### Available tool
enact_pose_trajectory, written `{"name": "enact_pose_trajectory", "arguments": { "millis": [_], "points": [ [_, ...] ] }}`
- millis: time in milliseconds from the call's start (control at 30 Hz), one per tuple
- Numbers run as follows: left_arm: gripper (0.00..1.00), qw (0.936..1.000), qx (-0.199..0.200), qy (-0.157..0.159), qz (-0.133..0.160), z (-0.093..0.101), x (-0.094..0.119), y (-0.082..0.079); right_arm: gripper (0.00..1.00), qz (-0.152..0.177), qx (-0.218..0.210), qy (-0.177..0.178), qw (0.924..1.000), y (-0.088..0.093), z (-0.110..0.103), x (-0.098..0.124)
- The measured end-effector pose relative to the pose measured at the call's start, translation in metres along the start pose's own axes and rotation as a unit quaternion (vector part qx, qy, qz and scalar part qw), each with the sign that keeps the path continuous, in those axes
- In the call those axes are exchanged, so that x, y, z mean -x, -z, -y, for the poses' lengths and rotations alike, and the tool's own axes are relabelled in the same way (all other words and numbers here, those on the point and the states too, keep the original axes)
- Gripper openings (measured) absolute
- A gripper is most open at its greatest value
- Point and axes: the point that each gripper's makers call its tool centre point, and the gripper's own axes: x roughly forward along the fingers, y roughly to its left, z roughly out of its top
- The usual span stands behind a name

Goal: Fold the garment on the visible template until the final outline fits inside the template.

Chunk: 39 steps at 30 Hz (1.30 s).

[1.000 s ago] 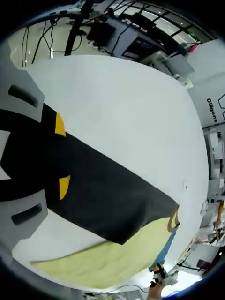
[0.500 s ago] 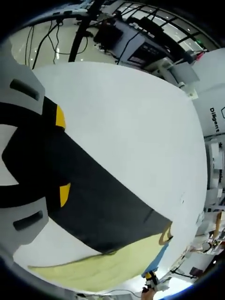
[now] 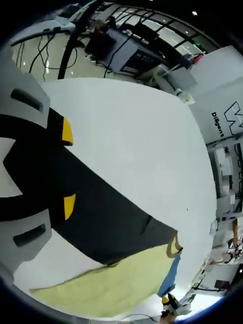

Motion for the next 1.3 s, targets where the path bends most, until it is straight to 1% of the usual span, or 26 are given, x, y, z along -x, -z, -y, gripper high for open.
{"name": "enact_pose_trajectory", "arguments": {
  "millis": [33,67,100,133,167,200,233,267,300,333,400,433,467,500,567,600,667,700,767,800,833,1000,1067,1167,1300],
  "points": [
    [0.42,1.0,-0.003,0.003,0.004,0.004,0.004,-0.002,0.15,0.007,0.013,-0.007,0.9999,0.002,-0.012,0.003],
    [0.42,0.9999,-0.005,0.005,0.01,0.009,0.007,-0.004,0.14,0.007,0.009,-0.012,0.9999,0.005,-0.022,0.005],
    [0.41,0.9998,-0.006,0.007,0.015,0.013,0.012,-0.005,0.14,0.007,0.017,-0.029,0.9994,0.007,-0.035,0.007],
    [0.41,0.9998,-0.007,0.01,0.019,0.018,0.016,-0.006,0.13,0.013,0.041,-0.035,0.9984,0.011,-0.049,0.009],
    [0.41,0.9995,-0.007,0.016,0.026,0.028,0.022,-0.007,0.12,0.014,0.034,-0.04,0.9985,0.014,-0.058,0.011],
    [0.41,0.9993,-0.006,0.021,0.031,0.035,0.027,-0.008,0.1,0.02,0.029,-0.052,0.998,0.017,-0.072,0.014],
    [0.41,0.9989,-0.008,0.026,0.038,0.044,0.032,-0.007,0.09,0.022,0.03,-0.056,0.9978,0.02,-0.08,0.015],
    [0.41,0.9987,-0.01,0.031,0.04,0.05,0.034,-0.005,0.09,0.031,0.038,-0.065,0.9967,0.021,-0.094,0.018],
    [0.42,0.9981,-0.013,0.039,0.045,0.061,0.04,-0.004,0.09,0.036,0.035,-0.073,0.996,0.022,-0.104,0.019],
    [0.42,0.9977,-0.015,0.044,0.049,0.069,0.044,-0.002,0.08,0.036,0.03,-0.078,0.9958,0.026,-0.113,0.021],
    [0.43,0.9968,-0.015,0.057,0.055,0.086,0.052,0.003,0.08,0.041,0.037,-0.088,0.9946,0.029,-0.128,0.022],
    [0.43,0.9961,-0.017,0.065,0.057,0.097,0.057,0.006,0.08,0.042,0.035,-0.092,0.9942,0.031,-0.136,0.022],
    [0.44,0.9958,-0.016,0.068,0.058,0.103,0.06,0.008,0.08,0.044,0.032,-0.096,0.9939,0.031,-0.143,0.023],
    [0.44,0.9948,-0.014,0.08,0.062,0.114,0.064,0.011,0.08,0.044,0.033,-0.101,0.9934,0.032,-0.152,0.024],
    [0.45,0.9931,-0.012,0.095,0.068,0.128,0.069,0.015,0.08,0.046,0.035,-0.107,0.9926,0.034,-0.163,0.023],
    [0.47,0.9911,-0.013,0.11,0.074,0.141,0.073,0.018,0.08,0.046,0.035,-0.108,0.9925,0.034,-0.168,0.024],
    [0.5,0.9902,-0.009,0.119,0.073,0.154,0.078,0.024,0.08,0.048,0.039,-0.112,0.9918,0.034,-0.176,0.023],
    [0.51,0.9884,-0.009,0.132,0.074,0.165,0.08,0.027,0.08,0.045,0.042,-0.114,0.9916,0.036,-0.18,0.021],
    [0.52,0.9873,-0.012,0.14,0.074,0.177,0.083,0.033,0.08,0.045,0.042,-0.117,0.9912,0.038,-0.187,0.02],
    [0.52,0.9859,-0.011,0.151,0.072,0.188,0.086,0.038,0.08,0.044,0.043,-0.118,0.9911,0.039,-0.19,0.02],
    [0.52,0.9851,-0.012,0.157,0.07,0.194,0.087,0.041,0.08,0.04,0.045,-0.117,0.9912,0.042,-0.193,0.019],
    [0.53,0.9814,-0.012,0.181,0.063,0.228,0.096,0.06,0.09,0.035,0.033,-0.117,0.992,0.047,-0.199,0.016],
    [0.53,0.9804,-0.014,0.187,0.059,0.236,0.098,0.065,0.1,0.033,0.022,-0.114,0.9927,0.048,-0.199,0.013],
    [0.53,0.9791,-0.014,0.195,0.055,0.248,0.1,0.072,0.09,0.024,0.018,-0.107,0.9938,0.05,-0.196,0.008],
    [0.52,0.9779,-0.024,0.2,0.057,0.257,0.105,0.073,0.09,0.018,0.011,-0.097,0.9951,0.047,-0.192,0.002]
  ]
}}
